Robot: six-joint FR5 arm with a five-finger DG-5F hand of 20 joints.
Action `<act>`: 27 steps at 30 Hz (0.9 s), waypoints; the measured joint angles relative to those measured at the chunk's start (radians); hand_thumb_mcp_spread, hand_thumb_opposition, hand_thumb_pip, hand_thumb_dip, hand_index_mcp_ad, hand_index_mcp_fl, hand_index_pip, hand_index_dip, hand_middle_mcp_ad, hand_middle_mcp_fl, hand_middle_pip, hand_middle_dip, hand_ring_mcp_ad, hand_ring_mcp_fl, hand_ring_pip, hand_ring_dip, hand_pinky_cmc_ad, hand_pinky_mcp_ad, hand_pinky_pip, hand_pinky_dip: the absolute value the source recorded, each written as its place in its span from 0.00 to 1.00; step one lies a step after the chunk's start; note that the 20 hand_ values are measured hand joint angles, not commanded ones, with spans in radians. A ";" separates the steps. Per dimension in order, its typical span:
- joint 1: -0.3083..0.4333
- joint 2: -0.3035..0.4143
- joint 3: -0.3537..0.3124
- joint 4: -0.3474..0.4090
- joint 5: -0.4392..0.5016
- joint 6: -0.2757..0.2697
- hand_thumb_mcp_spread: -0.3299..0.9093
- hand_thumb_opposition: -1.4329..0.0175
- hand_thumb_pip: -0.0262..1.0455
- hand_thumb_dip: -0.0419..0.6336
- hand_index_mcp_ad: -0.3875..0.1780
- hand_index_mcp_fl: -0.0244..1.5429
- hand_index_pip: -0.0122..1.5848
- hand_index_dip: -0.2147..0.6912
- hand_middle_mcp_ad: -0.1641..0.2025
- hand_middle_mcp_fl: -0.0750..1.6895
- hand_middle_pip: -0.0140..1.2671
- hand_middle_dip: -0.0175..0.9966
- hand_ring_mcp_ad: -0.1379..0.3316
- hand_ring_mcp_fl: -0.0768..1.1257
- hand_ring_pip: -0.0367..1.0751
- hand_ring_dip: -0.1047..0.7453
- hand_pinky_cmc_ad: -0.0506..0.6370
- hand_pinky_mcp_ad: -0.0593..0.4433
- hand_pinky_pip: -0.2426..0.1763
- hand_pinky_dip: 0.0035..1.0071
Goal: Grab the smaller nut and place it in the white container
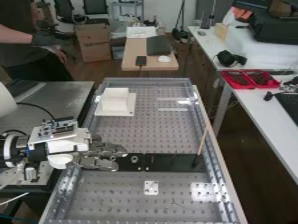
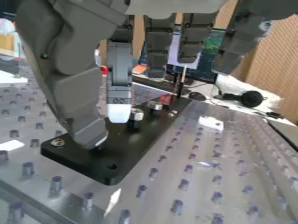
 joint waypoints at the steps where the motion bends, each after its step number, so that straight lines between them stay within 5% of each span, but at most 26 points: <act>1: 0.000 0.000 -0.001 0.001 -0.001 0.002 0.67 0.42 0.57 0.36 0.44 0.10 0.94 0.45 0.55 0.14 0.11 0.19 0.48 0.07 0.12 0.18 0.53 0.58 0.55 0.19; 13: 0.011 -0.005 -0.002 0.002 -0.007 -0.006 0.67 0.42 0.57 0.36 0.44 0.11 0.94 0.44 0.55 0.15 0.11 0.19 0.49 0.07 0.12 0.18 0.53 0.58 0.59 0.19; 27: 0.003 -0.006 0.031 -0.064 -0.036 -0.079 0.66 0.42 0.57 0.36 0.42 0.11 0.94 0.44 0.55 0.15 0.11 0.19 0.49 0.07 0.12 0.18 0.53 0.58 0.59 0.19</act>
